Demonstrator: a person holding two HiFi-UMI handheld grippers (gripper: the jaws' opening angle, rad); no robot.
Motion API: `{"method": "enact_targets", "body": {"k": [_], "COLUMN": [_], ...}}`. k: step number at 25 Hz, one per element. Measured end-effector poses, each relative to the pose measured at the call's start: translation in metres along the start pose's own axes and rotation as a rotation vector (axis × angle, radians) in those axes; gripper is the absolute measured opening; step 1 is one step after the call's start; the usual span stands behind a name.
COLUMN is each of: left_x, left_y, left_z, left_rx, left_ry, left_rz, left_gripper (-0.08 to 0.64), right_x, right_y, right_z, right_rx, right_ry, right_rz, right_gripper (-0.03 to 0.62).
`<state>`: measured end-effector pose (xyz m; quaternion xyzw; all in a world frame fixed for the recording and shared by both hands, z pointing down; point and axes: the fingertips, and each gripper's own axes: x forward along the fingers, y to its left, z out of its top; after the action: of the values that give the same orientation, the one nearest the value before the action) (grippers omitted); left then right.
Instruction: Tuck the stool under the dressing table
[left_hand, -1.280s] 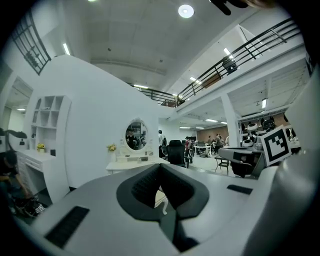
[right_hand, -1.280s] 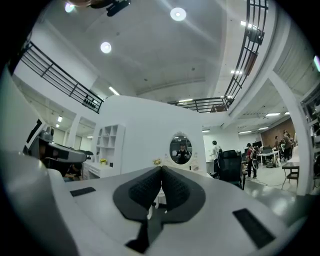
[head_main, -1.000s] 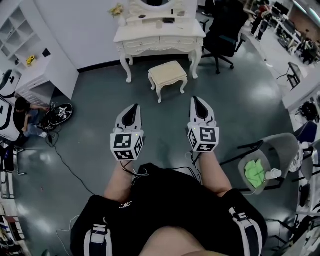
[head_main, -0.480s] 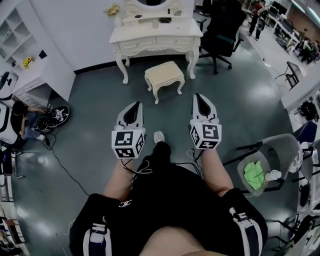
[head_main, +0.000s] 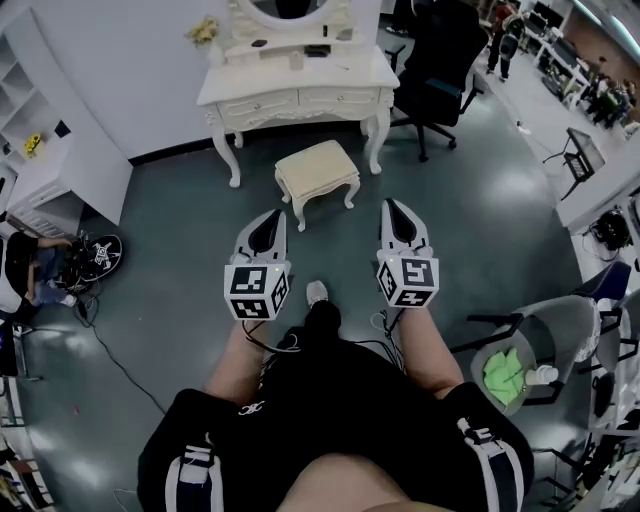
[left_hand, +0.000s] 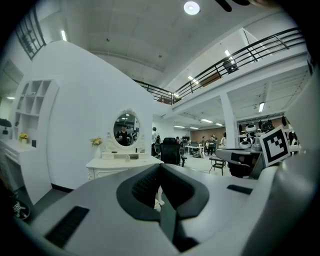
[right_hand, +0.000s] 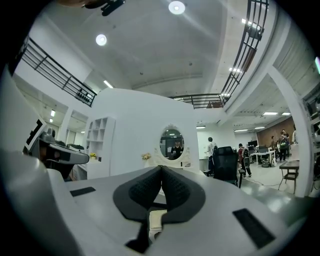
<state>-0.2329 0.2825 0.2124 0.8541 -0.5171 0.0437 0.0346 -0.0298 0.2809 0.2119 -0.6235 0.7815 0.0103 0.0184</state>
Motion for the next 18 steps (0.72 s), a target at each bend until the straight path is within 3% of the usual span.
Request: {"method": "enact_targets", "body": {"k": [7, 14, 18], "left_x": [0.135, 0.262, 0.310], "left_y": [0.053, 0.114, 0.138], "left_z": [0.016, 0.043, 0.046], "left_rx": [0.046, 0.024, -0.003], "left_ry": [0.031, 0.026, 0.043], "left_rz": [-0.034, -0.049, -0.063], "left_gripper": [0.017, 0.017, 0.017], "right_x": [0.140, 0.273, 0.319], "right_y": [-0.039, -0.083, -0.096], "right_z": [0.000, 0.013, 0.010], "right_rx": [-0.007, -0.009, -0.006], "right_ry": [0.026, 0.015, 0.034], "right_rz": [0.000, -0.028, -0.038], "right_gripper": [0.015, 0.015, 0.015]}}
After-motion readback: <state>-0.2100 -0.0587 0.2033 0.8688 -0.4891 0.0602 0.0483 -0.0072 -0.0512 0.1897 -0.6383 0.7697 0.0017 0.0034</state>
